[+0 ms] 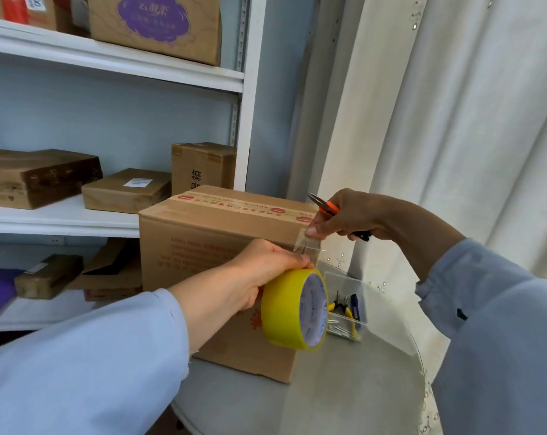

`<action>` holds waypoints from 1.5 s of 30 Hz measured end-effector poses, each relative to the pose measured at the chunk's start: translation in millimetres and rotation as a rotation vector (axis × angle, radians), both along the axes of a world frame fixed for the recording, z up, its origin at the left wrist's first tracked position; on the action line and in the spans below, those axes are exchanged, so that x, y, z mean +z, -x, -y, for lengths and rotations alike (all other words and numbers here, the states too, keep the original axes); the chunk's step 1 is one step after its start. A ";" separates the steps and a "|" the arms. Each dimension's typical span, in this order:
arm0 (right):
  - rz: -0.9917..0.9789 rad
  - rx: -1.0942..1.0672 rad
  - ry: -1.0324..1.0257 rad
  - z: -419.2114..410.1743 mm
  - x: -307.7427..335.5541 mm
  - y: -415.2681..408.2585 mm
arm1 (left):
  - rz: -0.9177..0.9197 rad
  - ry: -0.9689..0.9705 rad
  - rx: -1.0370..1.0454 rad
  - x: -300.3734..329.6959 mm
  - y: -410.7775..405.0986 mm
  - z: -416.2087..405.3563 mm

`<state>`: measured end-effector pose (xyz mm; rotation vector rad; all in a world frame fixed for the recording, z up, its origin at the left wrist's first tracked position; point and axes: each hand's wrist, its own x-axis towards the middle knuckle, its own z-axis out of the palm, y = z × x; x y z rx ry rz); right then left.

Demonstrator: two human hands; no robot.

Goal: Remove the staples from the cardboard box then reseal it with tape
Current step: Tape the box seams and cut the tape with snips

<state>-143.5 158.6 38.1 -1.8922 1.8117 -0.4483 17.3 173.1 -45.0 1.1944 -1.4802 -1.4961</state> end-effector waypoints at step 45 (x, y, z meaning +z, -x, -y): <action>0.046 -0.049 0.132 16.2 -37.6 -8.8 | -0.034 -0.033 0.028 -7.3 0.7 22.2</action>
